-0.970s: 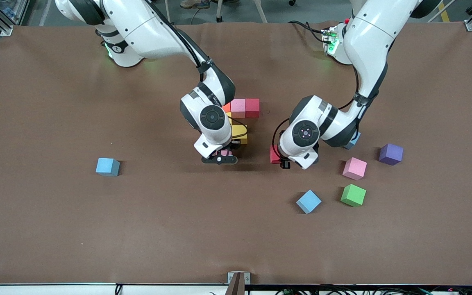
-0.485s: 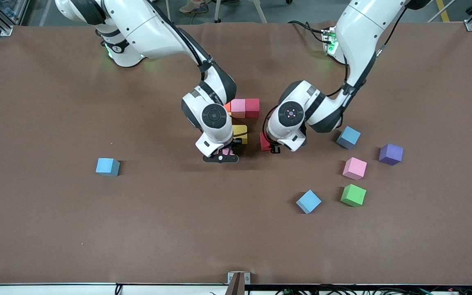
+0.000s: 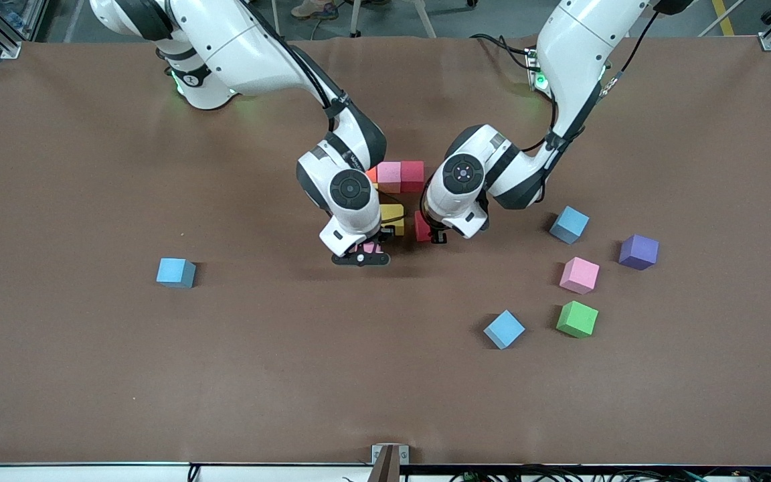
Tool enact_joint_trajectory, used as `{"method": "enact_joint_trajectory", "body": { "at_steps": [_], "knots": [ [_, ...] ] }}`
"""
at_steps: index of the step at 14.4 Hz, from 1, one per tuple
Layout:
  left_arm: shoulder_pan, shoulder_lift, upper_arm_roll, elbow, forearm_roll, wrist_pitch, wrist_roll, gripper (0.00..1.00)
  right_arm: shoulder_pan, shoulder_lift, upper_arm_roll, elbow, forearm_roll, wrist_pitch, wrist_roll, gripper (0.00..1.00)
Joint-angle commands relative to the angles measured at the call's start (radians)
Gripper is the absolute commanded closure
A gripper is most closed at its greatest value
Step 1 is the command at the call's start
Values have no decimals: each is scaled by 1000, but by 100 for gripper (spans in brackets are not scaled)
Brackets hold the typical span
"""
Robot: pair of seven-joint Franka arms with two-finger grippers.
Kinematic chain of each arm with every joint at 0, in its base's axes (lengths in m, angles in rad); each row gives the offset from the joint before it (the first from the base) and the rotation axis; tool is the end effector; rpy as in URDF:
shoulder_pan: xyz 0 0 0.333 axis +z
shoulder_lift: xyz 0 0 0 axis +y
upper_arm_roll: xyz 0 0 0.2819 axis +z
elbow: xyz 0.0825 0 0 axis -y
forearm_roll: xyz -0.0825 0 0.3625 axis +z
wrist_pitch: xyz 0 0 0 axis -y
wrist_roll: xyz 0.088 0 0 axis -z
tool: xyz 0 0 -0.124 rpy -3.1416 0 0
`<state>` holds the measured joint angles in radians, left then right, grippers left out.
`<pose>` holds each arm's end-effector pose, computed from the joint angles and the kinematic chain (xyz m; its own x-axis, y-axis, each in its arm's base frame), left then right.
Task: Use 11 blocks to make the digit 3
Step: 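Carry the red cube with the left gripper beside the pink cube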
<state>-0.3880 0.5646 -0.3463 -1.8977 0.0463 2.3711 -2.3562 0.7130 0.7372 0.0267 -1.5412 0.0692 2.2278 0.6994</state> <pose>0.4431 -0.3953 0.1838 -0.0663 0.9956 -0.0669 0.9874 0.0558 -0.1479 0.4878 0.4467 0.1853 0.9963 -0.0089 -0.0853 -0.0107 -0.9997 -0.0203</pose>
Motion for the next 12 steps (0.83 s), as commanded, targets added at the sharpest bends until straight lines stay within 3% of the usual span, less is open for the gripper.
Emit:
{"method": "enact_joint_trajectory", "body": {
  "at_steps": [1, 5, 9, 10, 11, 12],
  "knots": [
    [-20, -9, 4, -15, -2, 16, -8, 71, 5, 14, -4, 9, -20, -3, -6, 93],
    [-32, 5, 4, -8, 35, 16, -9, 71, 8, 14, -4, 9, -20, -3, -1, 87],
    [-34, 11, 3, -4, 46, 16, -15, 71, 8, 16, -4, 9, -20, -2, 3, 63],
    [-35, 11, 3, -4, 46, 16, -15, 71, 8, 16, -5, 9, -20, 0, 2, 15],
    [-35, 12, 3, 2, 46, 17, -15, 71, 8, 17, -5, 9, -20, 1, 2, 0],
    [-35, 14, 3, 8, 46, 17, -15, 71, 6, 17, -7, 9, -23, 1, -6, 0]
  ]
}}
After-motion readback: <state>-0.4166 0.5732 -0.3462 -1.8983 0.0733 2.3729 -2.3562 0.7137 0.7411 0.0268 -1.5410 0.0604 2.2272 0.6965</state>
